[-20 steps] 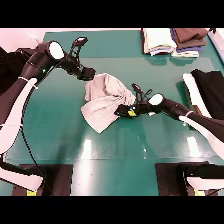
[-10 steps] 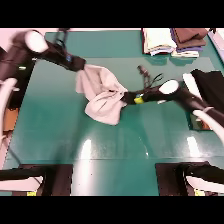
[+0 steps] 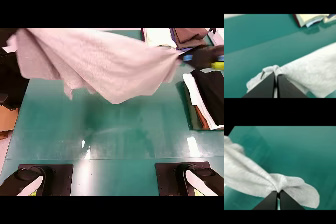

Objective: Fold the shirts.

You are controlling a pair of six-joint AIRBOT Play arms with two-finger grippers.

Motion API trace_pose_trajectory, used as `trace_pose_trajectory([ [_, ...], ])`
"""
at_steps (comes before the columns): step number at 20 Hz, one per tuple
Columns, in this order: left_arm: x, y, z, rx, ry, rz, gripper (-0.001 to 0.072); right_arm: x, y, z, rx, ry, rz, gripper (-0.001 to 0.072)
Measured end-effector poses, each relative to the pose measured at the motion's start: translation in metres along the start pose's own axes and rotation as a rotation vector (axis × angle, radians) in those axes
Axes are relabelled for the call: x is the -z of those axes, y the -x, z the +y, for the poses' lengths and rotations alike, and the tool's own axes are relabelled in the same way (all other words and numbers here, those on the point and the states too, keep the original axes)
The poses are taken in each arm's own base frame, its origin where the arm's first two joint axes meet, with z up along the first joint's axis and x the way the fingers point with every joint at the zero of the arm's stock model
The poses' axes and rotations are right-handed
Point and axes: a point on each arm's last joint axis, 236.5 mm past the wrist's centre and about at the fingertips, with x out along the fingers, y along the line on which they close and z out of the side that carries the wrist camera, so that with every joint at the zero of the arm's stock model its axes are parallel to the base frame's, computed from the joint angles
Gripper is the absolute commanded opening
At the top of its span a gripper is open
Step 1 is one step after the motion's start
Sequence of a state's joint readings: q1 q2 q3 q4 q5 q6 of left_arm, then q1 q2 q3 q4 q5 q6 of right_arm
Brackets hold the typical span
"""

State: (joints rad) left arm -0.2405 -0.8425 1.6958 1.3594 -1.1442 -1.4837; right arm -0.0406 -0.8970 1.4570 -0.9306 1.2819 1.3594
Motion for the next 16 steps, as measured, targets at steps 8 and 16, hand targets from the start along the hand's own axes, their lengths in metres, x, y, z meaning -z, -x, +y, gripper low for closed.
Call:
trace_pose_trajectory([
  [8,0.028,0.025,-0.027,0.094,-0.013,0.088,0.0023,-0.024,0.067,-0.021,0.178,-0.007,-0.014,0.0011],
  [16,0.227,-0.135,0.006,0.139,0.02,0.668,0.0024,0.075,-0.105,-0.114,0.159,-0.205,0.486,0.0012],
])
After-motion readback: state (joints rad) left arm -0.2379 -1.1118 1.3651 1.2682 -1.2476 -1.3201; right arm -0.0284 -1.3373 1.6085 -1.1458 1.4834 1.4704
